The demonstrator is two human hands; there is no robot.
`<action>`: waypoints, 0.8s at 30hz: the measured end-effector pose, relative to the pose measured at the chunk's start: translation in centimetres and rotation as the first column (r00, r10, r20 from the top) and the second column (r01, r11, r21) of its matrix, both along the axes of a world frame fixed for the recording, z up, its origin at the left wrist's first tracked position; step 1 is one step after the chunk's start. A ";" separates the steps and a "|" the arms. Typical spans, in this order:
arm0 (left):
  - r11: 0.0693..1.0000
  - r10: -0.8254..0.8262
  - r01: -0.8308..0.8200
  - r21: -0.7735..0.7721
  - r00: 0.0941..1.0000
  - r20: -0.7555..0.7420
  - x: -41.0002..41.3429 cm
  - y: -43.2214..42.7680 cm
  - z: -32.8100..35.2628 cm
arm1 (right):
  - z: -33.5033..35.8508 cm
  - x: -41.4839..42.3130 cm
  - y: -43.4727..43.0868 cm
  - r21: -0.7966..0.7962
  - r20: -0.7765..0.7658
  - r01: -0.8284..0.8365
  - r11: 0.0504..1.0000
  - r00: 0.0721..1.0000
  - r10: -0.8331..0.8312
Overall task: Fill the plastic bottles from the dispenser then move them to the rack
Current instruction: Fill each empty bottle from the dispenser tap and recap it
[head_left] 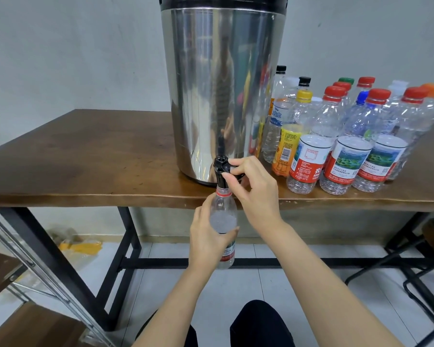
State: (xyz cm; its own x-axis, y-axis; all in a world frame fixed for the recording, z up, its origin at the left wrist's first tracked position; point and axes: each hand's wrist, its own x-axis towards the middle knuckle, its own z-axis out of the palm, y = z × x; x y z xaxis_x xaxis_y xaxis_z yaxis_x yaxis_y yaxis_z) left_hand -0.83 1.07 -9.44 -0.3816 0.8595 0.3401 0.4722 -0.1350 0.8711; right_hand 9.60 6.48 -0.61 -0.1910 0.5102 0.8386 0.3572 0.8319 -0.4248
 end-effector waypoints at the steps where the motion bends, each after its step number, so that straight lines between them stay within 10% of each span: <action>1: 1.000 -0.002 0.002 0.003 1.000 0.001 0.0 0.0 0.0 | 0.0 0.0 0.0 -0.002 0.000 -0.005 1.000 1.000 0.005; 24: 1.000 -0.020 0.020 -0.008 0.999 0.028 -0.1 -0.3 0.8 | 2.9 3.2 0.1 0.186 0.361 -0.077 0.979 0.933 0.005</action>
State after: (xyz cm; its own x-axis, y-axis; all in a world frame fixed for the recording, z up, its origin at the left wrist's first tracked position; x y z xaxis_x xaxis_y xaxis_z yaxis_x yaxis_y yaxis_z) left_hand -0.96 0.81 -8.68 -0.3739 0.8698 0.3220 0.4448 -0.1365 0.8852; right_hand 12.77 6.56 2.28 -0.5132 0.3299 0.7924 0.4185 0.9022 -0.1046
